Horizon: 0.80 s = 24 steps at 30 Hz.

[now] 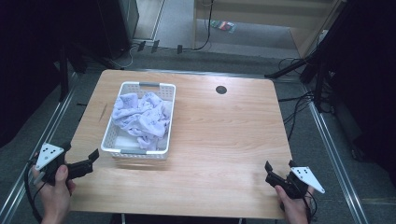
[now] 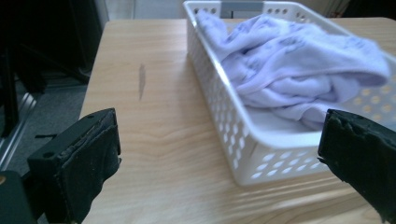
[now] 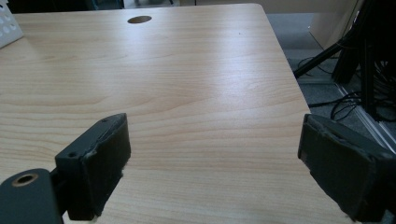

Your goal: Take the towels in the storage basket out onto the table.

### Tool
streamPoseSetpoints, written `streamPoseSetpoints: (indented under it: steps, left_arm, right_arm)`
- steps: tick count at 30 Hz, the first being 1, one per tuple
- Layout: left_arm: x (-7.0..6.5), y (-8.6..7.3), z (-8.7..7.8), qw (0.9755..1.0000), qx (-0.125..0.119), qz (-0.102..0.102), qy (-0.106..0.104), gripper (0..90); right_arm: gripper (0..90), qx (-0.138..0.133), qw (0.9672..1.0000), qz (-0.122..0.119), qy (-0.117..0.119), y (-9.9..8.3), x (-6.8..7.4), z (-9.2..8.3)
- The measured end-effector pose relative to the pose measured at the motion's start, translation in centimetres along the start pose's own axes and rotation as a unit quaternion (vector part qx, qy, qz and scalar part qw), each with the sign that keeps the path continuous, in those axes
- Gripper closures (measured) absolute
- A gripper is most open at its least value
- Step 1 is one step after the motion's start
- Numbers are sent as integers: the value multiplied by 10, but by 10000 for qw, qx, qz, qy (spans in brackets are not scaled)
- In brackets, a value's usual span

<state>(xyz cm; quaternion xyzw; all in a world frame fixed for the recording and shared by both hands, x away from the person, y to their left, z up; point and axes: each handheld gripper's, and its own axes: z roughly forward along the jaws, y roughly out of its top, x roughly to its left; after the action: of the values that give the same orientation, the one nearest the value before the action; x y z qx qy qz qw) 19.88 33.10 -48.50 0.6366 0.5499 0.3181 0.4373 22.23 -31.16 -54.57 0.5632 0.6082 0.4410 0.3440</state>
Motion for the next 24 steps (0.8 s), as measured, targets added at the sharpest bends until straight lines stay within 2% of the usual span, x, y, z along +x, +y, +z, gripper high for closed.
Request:
streamPoseSetpoints:
  steps: [1, 5, 10, 14, 19, 21, 24]
  left_arm:
    - [-6, 11, 1, 9999, 16, 108, -30, 0]
    - [-16, 29, 8, 9996, 27, 252, -150, 0]
    - [-29, 48, 22, 9981, 181, 449, -371, 0]
    - [-36, 60, 35, 9961, 408, 494, -602, 0]
    - [-45, 71, 49, 9926, 672, 667, -765, 0]
    - [-48, 74, 55, 9912, 742, 670, -870, 0]
    - [-50, 77, 64, 9905, 769, 528, -1006, 0]
  right_arm:
    - [88, -10, 10000, 25, 29, 0, -1, 0]
    - [88, 22, 10000, 54, 41, 0, -1, 0]
    - [88, 8, 10000, 6, 45, 0, 0, 0]
    - [88, 3, 10000, 33, 52, 0, -1, 0]
    - [88, 26, 10000, 38, 49, 0, -1, 0]
    - [87, 40, 10000, 48, 44, 0, -1, 0]
    - [87, 41, 10000, 75, 40, 0, -1, 0]
